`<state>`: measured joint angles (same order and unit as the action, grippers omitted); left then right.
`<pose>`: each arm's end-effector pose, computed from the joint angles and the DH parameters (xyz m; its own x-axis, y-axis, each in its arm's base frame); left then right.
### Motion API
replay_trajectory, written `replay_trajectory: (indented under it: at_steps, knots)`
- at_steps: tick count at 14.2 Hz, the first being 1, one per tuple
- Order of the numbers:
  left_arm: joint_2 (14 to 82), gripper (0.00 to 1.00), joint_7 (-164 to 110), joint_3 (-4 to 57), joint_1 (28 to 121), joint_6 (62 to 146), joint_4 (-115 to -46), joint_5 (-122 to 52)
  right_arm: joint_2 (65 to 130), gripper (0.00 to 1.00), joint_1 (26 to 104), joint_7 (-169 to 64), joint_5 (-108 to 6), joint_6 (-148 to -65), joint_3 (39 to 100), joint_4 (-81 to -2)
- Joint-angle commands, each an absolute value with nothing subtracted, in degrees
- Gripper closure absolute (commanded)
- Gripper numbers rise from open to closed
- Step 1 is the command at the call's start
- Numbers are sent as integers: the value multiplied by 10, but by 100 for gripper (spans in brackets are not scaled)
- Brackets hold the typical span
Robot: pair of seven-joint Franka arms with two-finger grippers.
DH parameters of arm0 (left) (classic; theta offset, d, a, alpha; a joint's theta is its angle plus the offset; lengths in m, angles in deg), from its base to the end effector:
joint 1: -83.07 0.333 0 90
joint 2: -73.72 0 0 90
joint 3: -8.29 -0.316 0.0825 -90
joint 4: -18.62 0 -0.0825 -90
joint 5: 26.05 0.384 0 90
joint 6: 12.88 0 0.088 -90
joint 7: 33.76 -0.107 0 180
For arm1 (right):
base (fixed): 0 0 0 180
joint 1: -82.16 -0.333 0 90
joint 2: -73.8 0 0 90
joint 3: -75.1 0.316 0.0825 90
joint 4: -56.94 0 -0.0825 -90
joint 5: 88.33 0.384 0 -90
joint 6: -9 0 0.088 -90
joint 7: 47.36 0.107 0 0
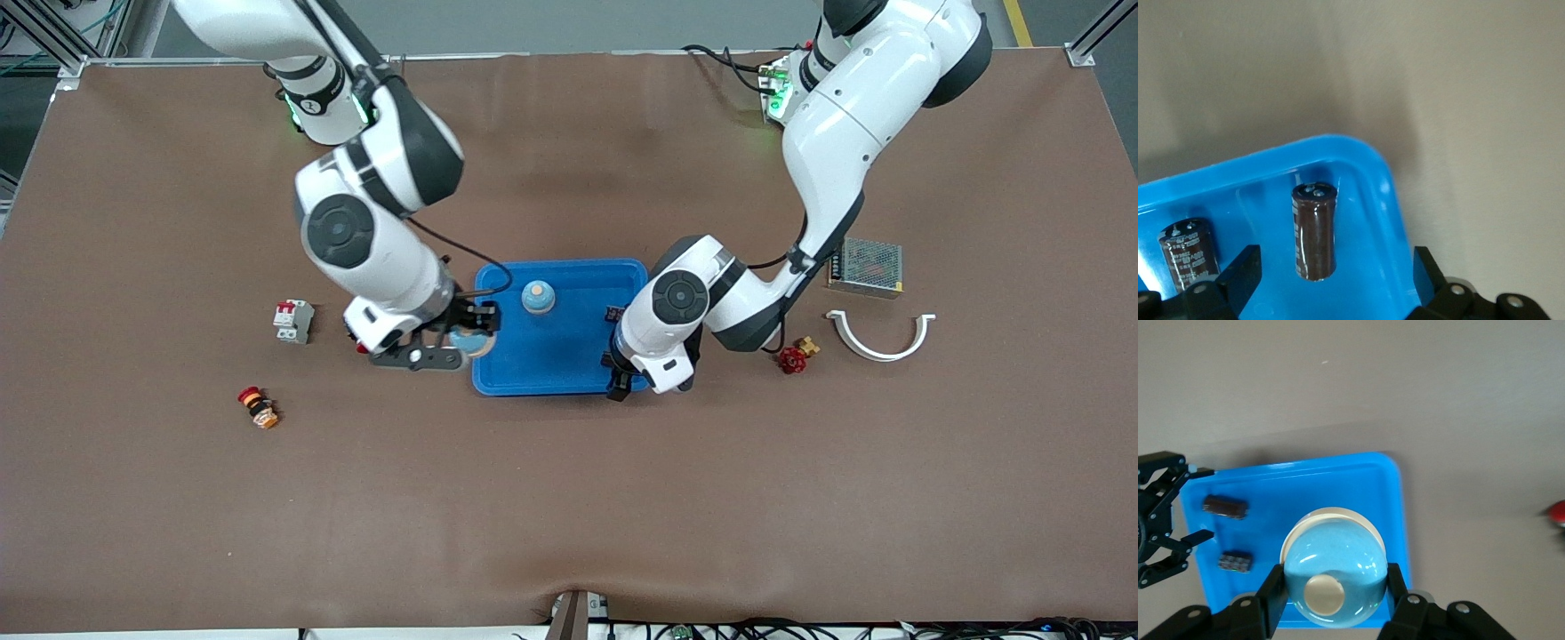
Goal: Place electrolytic capacitor and blue bell in tray
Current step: 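Carry the bell and capacitor into the tray and open both grippers, then raise the left gripper away while the right gripper lets go of the bell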
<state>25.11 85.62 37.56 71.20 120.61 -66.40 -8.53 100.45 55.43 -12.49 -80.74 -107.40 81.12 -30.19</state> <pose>0.5928 -0.4179 0.2234 0.2340 0.9567 -0.1731 0.9722 -0.2317 0.0336 0.5846 0.3721 0.3985 0.9931 -0.1001 -0.0617 -0.1088 -0.9809 -0.1612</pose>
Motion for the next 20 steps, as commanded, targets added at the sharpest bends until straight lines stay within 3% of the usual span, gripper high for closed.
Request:
replay_trajectory:
  at_steps: [1,8,20]
  knots:
    - [270,0,845,378,723,1152,-632,-89,1032,75,534,-101,-807,-1104,804,-294]
    - [324,0,662,387,753,1084,-602,-94,1054,75,506,-102,-843,-1224,802,-382]
    - [467,0,260,384,871,916,-606,-94,1110,75,469,-87,-906,-1257,799,-391]
